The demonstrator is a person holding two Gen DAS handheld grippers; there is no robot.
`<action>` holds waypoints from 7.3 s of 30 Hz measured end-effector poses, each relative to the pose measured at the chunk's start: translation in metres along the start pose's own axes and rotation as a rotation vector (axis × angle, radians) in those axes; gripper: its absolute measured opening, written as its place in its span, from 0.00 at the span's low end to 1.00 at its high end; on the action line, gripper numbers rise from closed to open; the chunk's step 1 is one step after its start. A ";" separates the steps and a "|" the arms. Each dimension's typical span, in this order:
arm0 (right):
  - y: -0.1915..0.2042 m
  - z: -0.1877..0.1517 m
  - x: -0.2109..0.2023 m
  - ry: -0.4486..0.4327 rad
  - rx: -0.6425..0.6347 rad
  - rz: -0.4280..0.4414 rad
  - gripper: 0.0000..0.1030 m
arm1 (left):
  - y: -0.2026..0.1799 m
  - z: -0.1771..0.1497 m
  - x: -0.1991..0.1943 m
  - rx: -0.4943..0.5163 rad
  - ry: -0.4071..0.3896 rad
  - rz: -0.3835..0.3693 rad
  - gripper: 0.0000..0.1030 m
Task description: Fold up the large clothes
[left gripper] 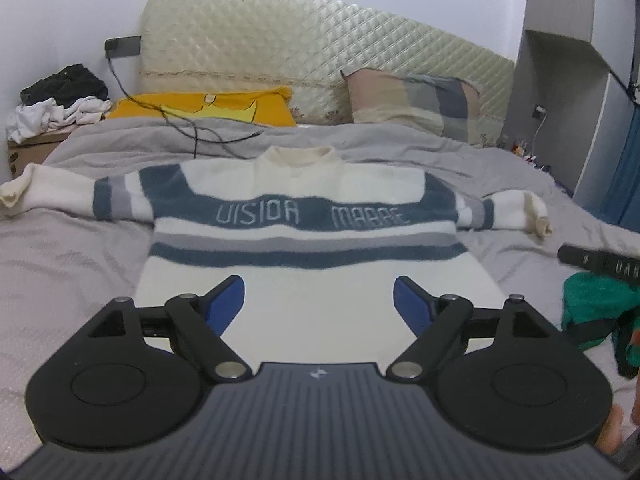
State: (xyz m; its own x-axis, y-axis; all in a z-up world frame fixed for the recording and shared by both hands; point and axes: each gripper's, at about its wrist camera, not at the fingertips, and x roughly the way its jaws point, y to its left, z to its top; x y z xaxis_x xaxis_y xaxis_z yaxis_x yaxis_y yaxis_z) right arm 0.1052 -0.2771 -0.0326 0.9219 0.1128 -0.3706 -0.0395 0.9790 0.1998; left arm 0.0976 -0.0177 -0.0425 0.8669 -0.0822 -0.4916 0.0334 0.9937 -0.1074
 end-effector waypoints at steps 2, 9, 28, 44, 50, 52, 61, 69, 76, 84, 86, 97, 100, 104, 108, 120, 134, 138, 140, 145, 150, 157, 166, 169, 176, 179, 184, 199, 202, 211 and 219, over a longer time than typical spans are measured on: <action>-0.003 0.003 0.008 0.007 0.018 -0.007 0.61 | 0.002 -0.004 0.002 -0.008 0.011 0.011 0.88; -0.021 0.020 0.047 0.003 0.101 -0.040 0.87 | 0.008 -0.011 0.009 -0.057 0.025 0.034 0.90; -0.181 0.011 0.250 0.091 0.553 -0.022 0.75 | 0.011 -0.026 0.058 -0.115 0.121 0.108 0.90; -0.342 0.067 0.293 -0.150 0.660 -0.268 0.63 | 0.016 -0.030 0.122 -0.168 0.227 0.068 0.90; -0.400 0.046 0.258 -0.230 0.876 -0.330 0.63 | 0.013 -0.028 0.123 -0.187 0.232 0.052 0.90; -0.398 0.034 0.255 -0.212 0.914 -0.303 0.63 | 0.012 -0.027 0.121 -0.183 0.231 0.049 0.90; -0.364 0.032 0.283 -0.062 0.902 -0.069 0.64 | 0.016 -0.033 0.106 -0.220 0.224 0.058 0.90; -0.371 0.042 0.333 -0.058 0.902 -0.075 0.62 | 0.015 -0.027 0.124 -0.205 0.229 0.090 0.90; -0.384 0.064 0.350 -0.120 0.842 -0.211 0.10 | 0.014 -0.017 0.136 -0.227 0.211 0.064 0.90; -0.401 0.092 0.309 -0.234 0.800 -0.336 0.09 | 0.016 -0.004 0.119 -0.212 0.128 0.001 0.90; -0.387 0.108 0.302 -0.239 0.745 -0.337 0.09 | 0.023 -0.003 0.120 -0.223 0.153 0.019 0.90; -0.190 0.229 0.231 -0.328 0.182 -0.208 0.09 | 0.078 -0.003 0.096 -0.276 0.094 0.109 0.90; -0.117 0.249 0.212 -0.361 0.074 -0.134 0.09 | 0.087 -0.001 0.084 -0.278 0.067 0.124 0.90; -0.013 0.260 0.183 -0.414 -0.083 -0.008 0.09 | 0.103 0.004 0.063 -0.289 0.009 0.140 0.90; 0.075 0.244 0.170 -0.410 -0.166 0.127 0.09 | 0.124 0.008 0.047 -0.353 -0.025 0.155 0.90; 0.241 0.062 0.213 -0.120 -0.340 0.356 0.12 | 0.188 0.008 0.032 -0.535 -0.082 0.173 0.90; 0.249 -0.029 0.211 0.225 -0.297 0.472 0.53 | 0.183 0.014 0.053 -0.471 -0.080 0.134 0.90; 0.225 -0.023 0.187 0.237 -0.260 0.508 0.53 | 0.168 0.019 0.061 -0.412 -0.069 0.100 0.90; 0.210 -0.018 0.170 0.227 -0.252 0.509 0.53 | 0.158 0.019 0.061 -0.373 -0.070 0.094 0.90; 0.174 -0.009 0.129 0.176 -0.230 0.502 0.53 | 0.131 0.020 0.056 -0.277 -0.073 0.079 0.90; 0.139 -0.001 0.090 0.119 -0.190 0.464 0.53 | 0.102 0.016 0.045 -0.202 -0.074 0.057 0.90; 0.101 0.001 0.036 0.021 -0.175 0.403 0.53 | 0.070 0.002 0.023 -0.086 -0.072 0.039 0.90; 0.074 -0.014 -0.006 0.012 -0.095 0.356 0.53 | 0.036 -0.009 -0.007 -0.006 -0.101 0.055 0.90; 0.072 -0.018 -0.012 0.026 -0.070 0.351 0.53 | 0.033 -0.011 -0.010 -0.003 -0.097 0.063 0.90; 0.070 -0.023 -0.018 0.024 -0.070 0.332 0.56 | 0.032 -0.012 -0.005 0.002 -0.070 0.081 0.90; 0.070 -0.024 -0.022 0.013 -0.082 0.332 0.69 | 0.033 -0.012 0.000 0.007 -0.056 0.097 0.90; 0.070 -0.024 -0.018 0.013 -0.091 0.327 0.85 | 0.044 -0.008 0.012 -0.030 -0.024 0.116 0.90; 0.057 -0.027 0.023 0.085 0.013 0.304 0.85 | 0.153 0.064 0.099 0.058 0.082 0.320 0.90; 0.058 -0.029 0.032 0.080 0.011 0.295 0.85 | 0.189 0.065 0.113 0.111 0.116 0.428 0.90; 0.062 -0.039 0.070 0.120 -0.014 0.235 0.85 | 0.315 0.064 0.136 0.054 0.153 0.679 0.90; 0.068 -0.044 0.097 0.156 -0.022 0.193 0.85 | 0.396 0.074 0.135 -0.112 0.087 0.695 0.90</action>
State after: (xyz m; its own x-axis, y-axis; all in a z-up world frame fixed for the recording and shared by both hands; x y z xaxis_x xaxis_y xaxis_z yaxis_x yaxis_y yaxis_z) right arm 0.1752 -0.1924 -0.0950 0.8261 0.3210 -0.4631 -0.2187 0.9401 0.2615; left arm 0.2649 0.3706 -0.0870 0.6260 0.5574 -0.5454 -0.5684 0.8050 0.1703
